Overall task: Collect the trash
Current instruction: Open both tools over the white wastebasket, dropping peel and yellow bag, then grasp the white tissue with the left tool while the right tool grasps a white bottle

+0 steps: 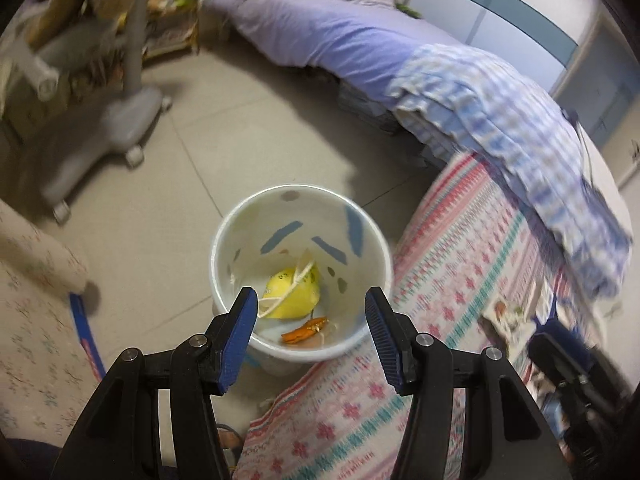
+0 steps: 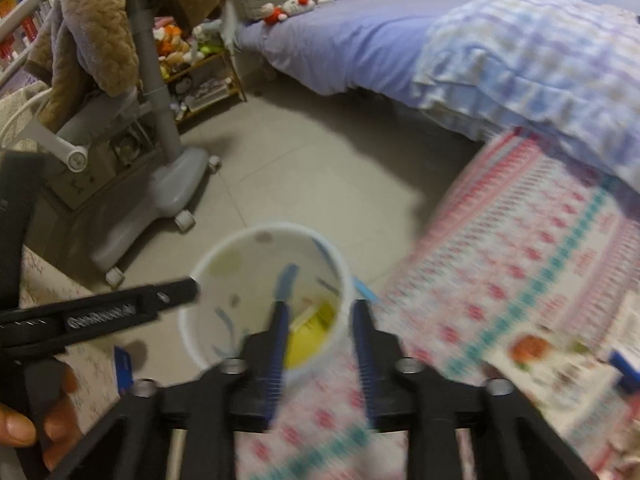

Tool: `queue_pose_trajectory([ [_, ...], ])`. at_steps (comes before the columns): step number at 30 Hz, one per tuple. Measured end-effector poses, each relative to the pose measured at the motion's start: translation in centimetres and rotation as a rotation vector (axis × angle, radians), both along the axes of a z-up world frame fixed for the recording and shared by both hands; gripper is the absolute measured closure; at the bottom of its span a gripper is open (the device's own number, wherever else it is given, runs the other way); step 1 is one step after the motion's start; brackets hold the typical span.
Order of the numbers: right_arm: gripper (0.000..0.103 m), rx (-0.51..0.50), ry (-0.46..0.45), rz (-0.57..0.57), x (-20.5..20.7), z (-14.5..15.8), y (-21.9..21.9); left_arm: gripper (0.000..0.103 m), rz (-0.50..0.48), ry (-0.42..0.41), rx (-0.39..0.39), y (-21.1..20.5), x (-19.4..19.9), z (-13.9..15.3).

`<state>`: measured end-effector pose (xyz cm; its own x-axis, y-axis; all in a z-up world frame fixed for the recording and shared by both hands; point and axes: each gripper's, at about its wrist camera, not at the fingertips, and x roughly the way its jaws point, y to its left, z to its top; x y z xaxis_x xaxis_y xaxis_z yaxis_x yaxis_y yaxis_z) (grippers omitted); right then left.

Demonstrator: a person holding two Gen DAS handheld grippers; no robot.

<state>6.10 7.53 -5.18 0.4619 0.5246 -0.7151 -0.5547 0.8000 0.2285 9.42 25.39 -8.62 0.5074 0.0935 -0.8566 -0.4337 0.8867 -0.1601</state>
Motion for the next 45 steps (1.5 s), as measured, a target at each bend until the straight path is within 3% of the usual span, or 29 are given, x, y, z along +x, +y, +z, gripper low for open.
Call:
queue_pose_trajectory([
  [3, 0.054, -0.016, 0.015, -0.007, -0.8, 0.9, -3.8, 0.038, -0.059, -0.01, 0.055, -2.9, -0.6, 1.2],
  [6, 0.041, -0.014, 0.044, -0.04, -1.6, 2.0, -7.8, 0.038, -0.135, -0.022, 0.072, -6.1, -1.0, 2.3],
  [8, 0.037, -0.004, 0.053, -0.069, -2.1, 2.9, -10.4, 0.037, -0.185, -0.031, 0.076, -8.2, -1.3, 2.9],
  [14, 0.017, 0.044, -0.033, -0.215, -4.0, 5.0, -18.3, 0.037, -0.341, -0.003, 0.038, -14.0, -0.8, 2.6],
  [19, 0.017, 0.064, 0.038, -0.415, -3.3, 3.3, -24.8, 0.037, -0.469, 0.022, 0.036, -19.0, 0.0, 1.8],
  [25, 0.017, 0.028, 0.038, -0.476, -2.5, 3.7, -28.1, 0.037, -0.66, 0.063, 0.033, -25.9, 1.2, -0.5],
  [31, 0.017, 0.024, 0.118, -0.588, -1.8, 2.6, -32.1, 0.037, -0.725, 0.107, 0.074, -30.7, 2.7, -3.7],
  [36, 0.017, 0.003, 0.2, -0.69, -1.4, 1.6, -36.0, 0.038, -0.736, 0.109, 0.073, -32.3, 4.0, -5.4],
  [37, 0.017, -0.003, 0.215, -0.696, -1.3, 1.2, -36.5, 0.04, -0.738, 0.109, 0.074, -32.5, 4.1, -5.7],
  [39, 0.017, 0.008, 0.246, -0.718, -1.2, 0.8, -37.9, 0.058, -0.729, 0.131, 0.058, -32.6, 4.6, -6.6],
  [40, 0.017, 0.024, 0.261, -0.739, -1.1, 0.6, -38.9, 0.078, -0.723, 0.14, 0.044, -32.5, 4.8, -7.0],
  [45, 0.017, 0.094, 0.387, -0.852, -0.5, -1.9, -42.8, 0.082, -0.713, 0.099, -0.023, -32.1, 4.9, -6.6],
])
